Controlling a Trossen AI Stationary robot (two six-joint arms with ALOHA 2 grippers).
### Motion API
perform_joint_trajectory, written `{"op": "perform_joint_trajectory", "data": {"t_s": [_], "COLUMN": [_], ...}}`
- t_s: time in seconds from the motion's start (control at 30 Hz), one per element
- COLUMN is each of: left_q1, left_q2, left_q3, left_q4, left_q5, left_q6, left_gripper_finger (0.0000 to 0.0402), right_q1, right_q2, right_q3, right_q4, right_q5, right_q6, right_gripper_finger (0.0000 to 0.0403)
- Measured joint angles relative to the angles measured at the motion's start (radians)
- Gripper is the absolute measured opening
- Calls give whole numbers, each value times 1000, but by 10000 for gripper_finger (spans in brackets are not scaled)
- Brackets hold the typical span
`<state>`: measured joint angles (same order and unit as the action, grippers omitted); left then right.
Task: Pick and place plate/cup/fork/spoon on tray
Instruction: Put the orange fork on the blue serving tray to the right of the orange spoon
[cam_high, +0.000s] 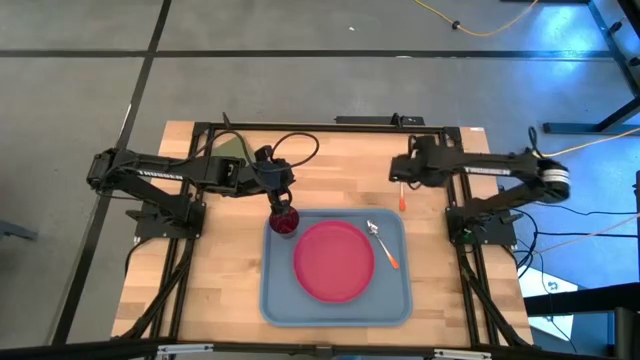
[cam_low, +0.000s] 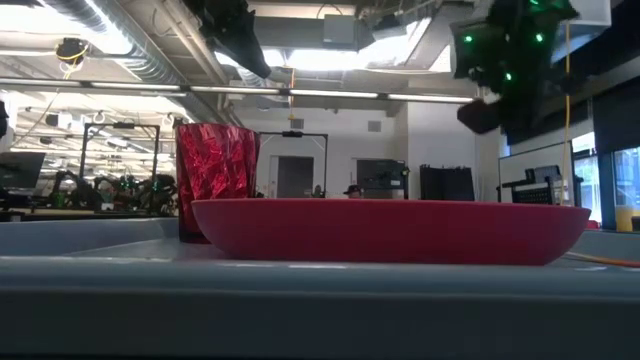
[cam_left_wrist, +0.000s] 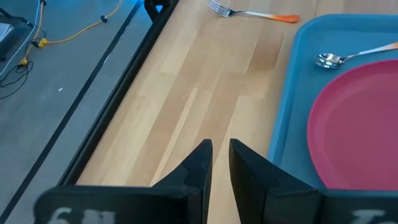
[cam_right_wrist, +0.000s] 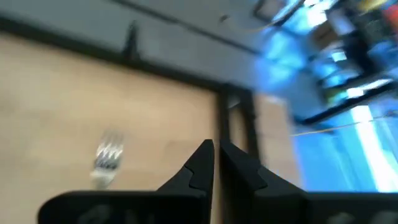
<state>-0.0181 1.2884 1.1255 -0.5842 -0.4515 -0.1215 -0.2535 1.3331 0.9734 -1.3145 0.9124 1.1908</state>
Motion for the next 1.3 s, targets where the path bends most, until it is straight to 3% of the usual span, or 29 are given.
{"op": "perform_joint_trajectory", "data": {"t_s": [0.17, 0.3, 0.4, 0.63, 0.83, 1.0, 1.3], "left_q1": [0, 0, 3, -4, -4, -4, -4], "left_q2": [0, 0, 0, 0, 0, 0, 0], "left_q3": [0, 0, 0, 0, 1, 1, 1], "left_q4": [0, 2, 2, 3, 79, 80, 77], "left_q5": [-1, -57, -63, -38, 17, 16, 16], "left_q6": [8, 291, 405, 391, 173, 149, 149], "left_gripper_finger": [47, 47, 47, 47, 47, 47, 47], "right_q1": [-24, -66, -91, -97, -97, -199, -507], "right_q2": [-83, -107, -112, -113, -113, -113, -112], "right_q3": [-201, -262, -254, -183, -170, -170, -171], "right_q4": [431, 725, 835, 885, 884, 780, 774], "right_q5": [-173, -301, -369, -383, -386, -360, -821], "right_q6": [-321, -562, -665, -832, -828, -785, -857], "right_gripper_finger": [28, 28, 28, 28, 28, 28, 28]}}
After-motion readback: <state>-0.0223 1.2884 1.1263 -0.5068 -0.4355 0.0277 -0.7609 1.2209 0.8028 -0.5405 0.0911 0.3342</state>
